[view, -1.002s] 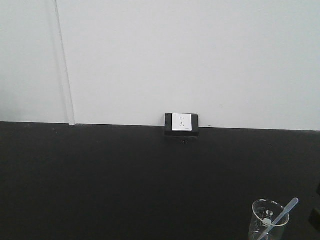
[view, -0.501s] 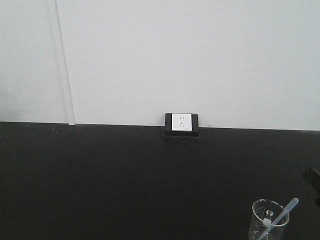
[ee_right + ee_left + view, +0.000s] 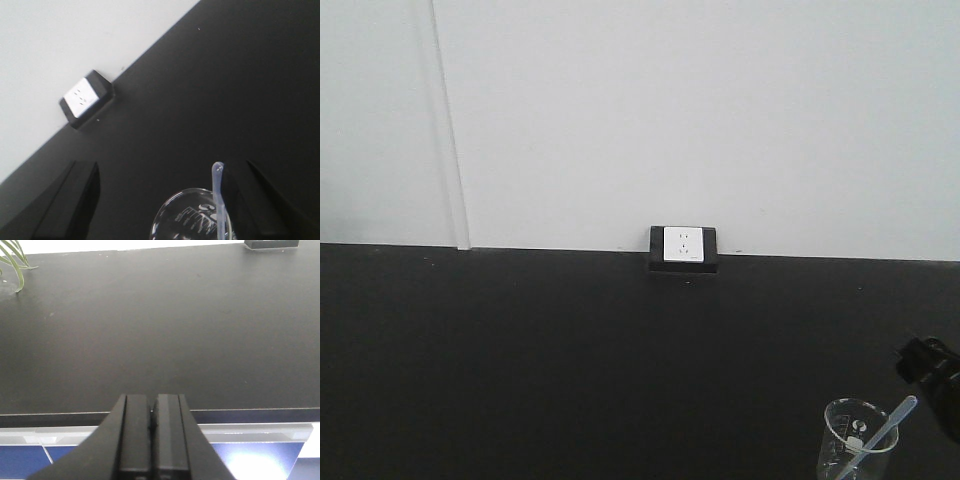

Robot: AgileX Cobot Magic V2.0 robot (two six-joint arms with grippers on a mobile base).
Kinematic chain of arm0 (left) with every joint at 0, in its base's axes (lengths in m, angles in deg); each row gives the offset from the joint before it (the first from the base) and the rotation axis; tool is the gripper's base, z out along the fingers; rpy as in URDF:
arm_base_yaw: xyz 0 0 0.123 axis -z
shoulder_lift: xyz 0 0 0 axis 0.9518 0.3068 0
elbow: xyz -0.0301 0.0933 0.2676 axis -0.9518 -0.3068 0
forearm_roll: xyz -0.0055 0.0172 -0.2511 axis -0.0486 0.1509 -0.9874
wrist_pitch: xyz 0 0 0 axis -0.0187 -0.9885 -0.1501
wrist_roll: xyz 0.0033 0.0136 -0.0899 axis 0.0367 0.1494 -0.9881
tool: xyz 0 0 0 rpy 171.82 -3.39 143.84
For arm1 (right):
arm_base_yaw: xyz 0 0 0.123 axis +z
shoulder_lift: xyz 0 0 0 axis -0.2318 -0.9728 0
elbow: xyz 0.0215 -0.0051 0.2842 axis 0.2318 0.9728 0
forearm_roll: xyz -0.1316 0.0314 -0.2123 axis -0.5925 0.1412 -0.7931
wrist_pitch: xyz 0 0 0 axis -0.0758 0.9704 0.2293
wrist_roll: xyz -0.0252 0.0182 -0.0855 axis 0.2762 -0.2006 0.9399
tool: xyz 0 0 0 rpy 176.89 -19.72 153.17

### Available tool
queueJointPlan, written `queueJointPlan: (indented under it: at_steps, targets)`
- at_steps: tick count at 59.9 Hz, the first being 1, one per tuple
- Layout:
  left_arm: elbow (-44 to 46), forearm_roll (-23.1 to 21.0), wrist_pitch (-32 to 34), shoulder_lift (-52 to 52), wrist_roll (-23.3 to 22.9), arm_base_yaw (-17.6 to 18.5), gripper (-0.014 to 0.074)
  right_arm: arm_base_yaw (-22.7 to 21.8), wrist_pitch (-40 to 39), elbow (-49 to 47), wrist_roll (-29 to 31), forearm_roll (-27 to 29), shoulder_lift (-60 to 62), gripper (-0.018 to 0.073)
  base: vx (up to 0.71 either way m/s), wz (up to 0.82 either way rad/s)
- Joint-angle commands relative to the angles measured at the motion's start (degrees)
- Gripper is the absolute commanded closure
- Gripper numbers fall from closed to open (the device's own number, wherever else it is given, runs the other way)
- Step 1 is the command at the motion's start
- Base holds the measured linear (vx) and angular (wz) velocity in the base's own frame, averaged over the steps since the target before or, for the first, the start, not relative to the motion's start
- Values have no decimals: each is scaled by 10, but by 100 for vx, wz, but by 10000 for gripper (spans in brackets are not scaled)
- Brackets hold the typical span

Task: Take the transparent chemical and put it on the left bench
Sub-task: 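Close the right gripper around the top of the transparent pipette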

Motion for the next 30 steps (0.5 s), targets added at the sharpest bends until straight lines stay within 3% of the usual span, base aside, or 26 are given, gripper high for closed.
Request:
queueJointPlan:
  at_steps: [1, 17, 30]
  targets:
    - [-9, 0, 45, -11, -4, 1, 600, -4, -44, -40, 15, -10, -25, 19, 0, 0]
    - [-9, 0, 45, -11, -4, 1, 600, -4, -62, -63, 44, -8, -100, 21, 0, 0]
    - [-9, 0, 45, -11, -4, 1, 600, -16, -69, -63, 104, -6, -108, 31, 0, 0]
